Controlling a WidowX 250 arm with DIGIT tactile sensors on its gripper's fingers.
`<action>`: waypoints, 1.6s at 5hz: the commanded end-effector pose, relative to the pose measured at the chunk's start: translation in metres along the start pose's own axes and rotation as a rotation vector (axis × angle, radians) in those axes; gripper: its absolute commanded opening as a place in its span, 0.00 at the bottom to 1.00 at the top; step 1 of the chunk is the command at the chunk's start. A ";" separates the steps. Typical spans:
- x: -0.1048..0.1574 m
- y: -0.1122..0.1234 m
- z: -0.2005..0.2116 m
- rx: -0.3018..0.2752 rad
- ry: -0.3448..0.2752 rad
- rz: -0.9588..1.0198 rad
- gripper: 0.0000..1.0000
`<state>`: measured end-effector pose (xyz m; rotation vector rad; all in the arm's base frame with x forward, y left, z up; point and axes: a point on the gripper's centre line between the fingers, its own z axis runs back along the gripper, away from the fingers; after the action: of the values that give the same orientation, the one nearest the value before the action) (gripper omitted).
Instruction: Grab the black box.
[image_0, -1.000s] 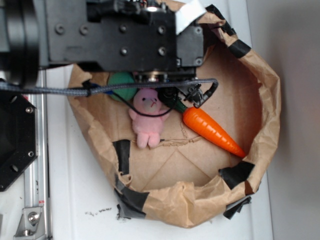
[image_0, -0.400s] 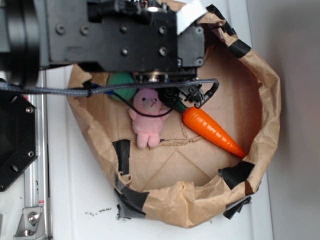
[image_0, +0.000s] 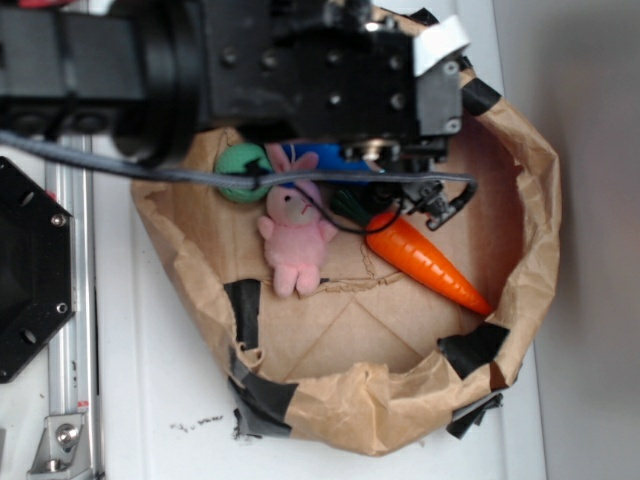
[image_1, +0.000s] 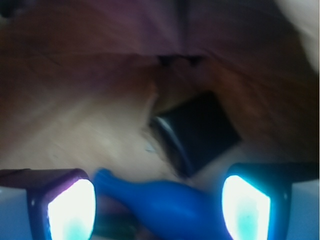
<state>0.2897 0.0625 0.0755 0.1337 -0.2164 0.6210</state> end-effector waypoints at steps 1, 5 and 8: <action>0.014 0.032 -0.001 -0.003 -0.059 -0.048 1.00; 0.014 0.050 -0.021 0.052 -0.091 -0.128 1.00; 0.038 0.043 -0.056 0.092 -0.088 -0.179 1.00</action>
<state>0.2956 0.1111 0.0257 0.2589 -0.2202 0.4293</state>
